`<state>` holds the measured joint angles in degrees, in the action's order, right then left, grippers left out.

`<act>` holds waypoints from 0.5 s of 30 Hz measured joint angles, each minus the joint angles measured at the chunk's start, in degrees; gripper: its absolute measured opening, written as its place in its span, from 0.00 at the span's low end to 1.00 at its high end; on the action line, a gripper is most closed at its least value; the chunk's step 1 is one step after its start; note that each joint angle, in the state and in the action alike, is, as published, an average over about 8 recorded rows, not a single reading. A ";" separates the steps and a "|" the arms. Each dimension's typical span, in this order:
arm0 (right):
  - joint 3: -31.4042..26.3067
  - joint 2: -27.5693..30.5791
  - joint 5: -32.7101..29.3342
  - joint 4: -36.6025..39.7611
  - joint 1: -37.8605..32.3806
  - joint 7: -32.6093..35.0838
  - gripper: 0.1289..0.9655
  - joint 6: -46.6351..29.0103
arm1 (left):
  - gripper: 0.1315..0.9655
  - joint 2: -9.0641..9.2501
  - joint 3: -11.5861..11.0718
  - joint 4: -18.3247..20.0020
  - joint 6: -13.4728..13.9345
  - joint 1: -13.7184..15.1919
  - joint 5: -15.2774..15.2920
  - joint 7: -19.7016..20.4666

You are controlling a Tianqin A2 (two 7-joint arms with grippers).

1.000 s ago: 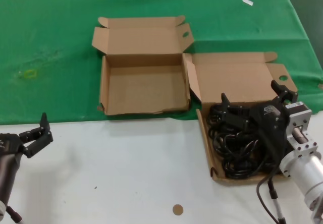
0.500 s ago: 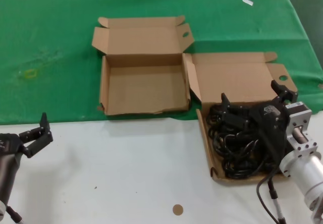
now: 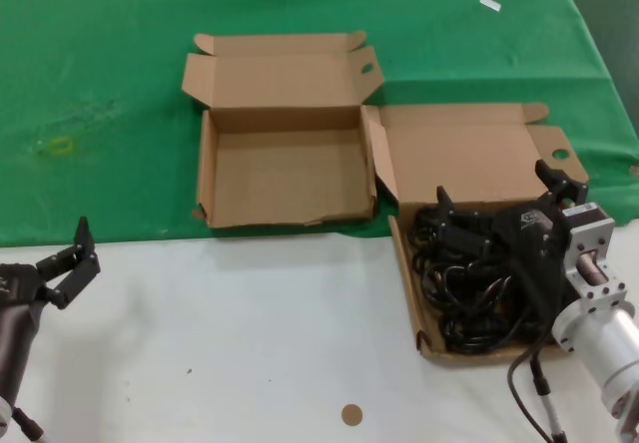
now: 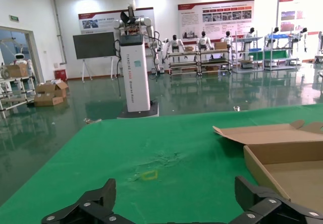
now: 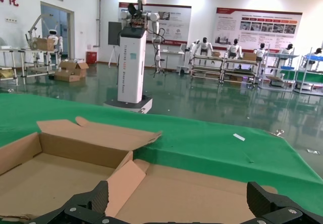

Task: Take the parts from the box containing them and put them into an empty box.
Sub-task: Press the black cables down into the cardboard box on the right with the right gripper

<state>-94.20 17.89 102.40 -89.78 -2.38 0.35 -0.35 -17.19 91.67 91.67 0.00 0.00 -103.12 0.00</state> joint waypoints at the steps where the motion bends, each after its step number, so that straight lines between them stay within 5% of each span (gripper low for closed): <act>1: -0.40 0.41 0.22 -0.07 0.01 -0.06 1.00 0.32 | 0.89 0.00 0.00 0.00 0.00 0.00 0.00 0.00; 15: -14.05 18.02 12.39 -3.46 -1.58 3.16 1.00 8.15 | 0.59 0.00 0.00 0.00 0.00 0.00 0.00 0.02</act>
<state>-108.25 35.91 114.79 -93.24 -3.96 3.51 7.80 -17.19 91.68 91.67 0.00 0.00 -103.12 0.02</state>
